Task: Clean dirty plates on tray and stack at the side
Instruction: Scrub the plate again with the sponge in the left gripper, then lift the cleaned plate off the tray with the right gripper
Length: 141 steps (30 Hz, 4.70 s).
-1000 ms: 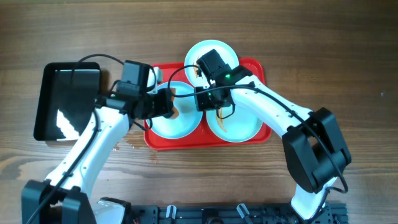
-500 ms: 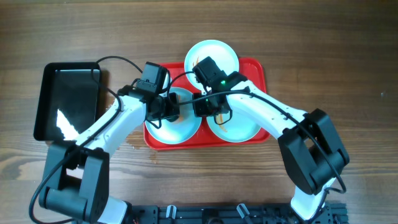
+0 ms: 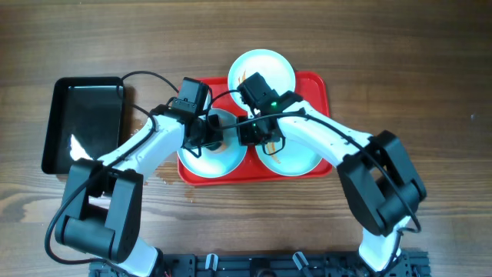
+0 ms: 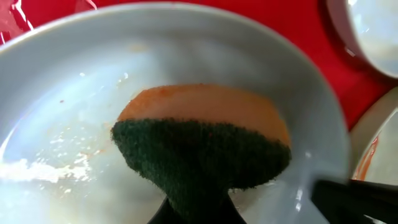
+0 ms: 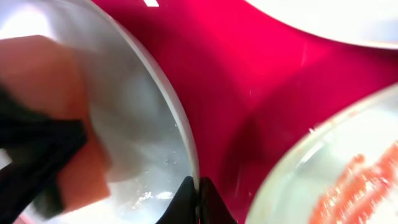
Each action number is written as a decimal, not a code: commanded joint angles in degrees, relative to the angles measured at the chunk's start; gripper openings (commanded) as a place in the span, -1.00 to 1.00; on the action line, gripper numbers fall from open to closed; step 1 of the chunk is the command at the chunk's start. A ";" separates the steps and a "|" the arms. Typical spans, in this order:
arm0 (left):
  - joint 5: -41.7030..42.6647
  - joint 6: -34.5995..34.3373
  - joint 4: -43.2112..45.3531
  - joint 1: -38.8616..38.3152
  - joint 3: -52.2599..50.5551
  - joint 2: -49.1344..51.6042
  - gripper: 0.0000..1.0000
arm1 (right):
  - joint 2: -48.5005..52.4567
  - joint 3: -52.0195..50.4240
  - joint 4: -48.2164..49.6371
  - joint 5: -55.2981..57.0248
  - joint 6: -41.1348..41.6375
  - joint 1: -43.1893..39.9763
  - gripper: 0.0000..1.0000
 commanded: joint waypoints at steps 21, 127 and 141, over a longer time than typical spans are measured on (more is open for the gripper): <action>-13.49 -1.03 -1.09 0.74 0.83 6.27 -0.92 | 1.29 -0.15 -0.85 0.02 1.99 0.92 -0.91; -6.75 -2.51 -25.05 5.84 11.34 -14.40 -0.92 | -16.50 11.32 6.71 69.85 -41.66 14.51 -0.91; -6.73 -2.54 -25.00 5.84 11.34 -14.40 -0.92 | -15.67 11.28 7.89 79.67 -43.12 15.98 -0.92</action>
